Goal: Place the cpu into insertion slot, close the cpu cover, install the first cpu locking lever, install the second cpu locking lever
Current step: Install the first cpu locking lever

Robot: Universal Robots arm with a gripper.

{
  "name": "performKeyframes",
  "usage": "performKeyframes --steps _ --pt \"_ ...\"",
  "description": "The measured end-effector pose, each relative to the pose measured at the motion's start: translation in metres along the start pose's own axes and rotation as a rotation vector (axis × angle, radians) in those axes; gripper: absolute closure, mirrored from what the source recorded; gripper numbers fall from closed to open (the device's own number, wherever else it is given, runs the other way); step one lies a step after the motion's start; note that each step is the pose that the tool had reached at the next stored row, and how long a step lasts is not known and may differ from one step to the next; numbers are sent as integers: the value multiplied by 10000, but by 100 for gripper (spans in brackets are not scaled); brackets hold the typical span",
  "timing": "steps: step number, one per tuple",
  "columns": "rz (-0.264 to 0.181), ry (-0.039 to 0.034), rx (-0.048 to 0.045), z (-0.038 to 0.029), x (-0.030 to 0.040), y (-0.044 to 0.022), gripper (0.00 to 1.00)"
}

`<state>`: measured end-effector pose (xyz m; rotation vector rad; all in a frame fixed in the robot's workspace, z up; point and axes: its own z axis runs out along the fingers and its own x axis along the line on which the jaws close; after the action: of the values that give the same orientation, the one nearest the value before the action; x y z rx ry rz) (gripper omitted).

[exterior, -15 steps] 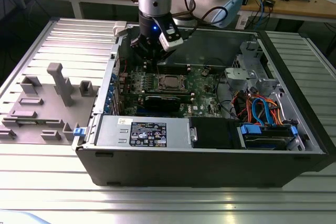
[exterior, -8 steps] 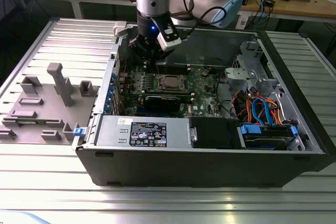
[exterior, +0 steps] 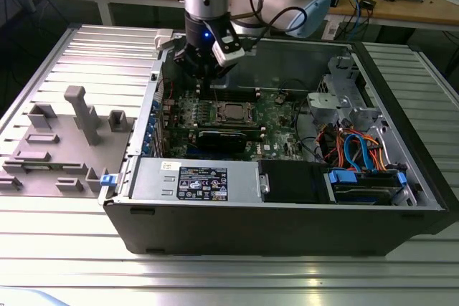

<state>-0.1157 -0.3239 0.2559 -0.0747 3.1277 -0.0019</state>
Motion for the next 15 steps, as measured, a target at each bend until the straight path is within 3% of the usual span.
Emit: performKeyframes --steps 6,15 --pt "0 1 0 -1 -7 164 89" --pt "1 1 0 2 -166 187 89"
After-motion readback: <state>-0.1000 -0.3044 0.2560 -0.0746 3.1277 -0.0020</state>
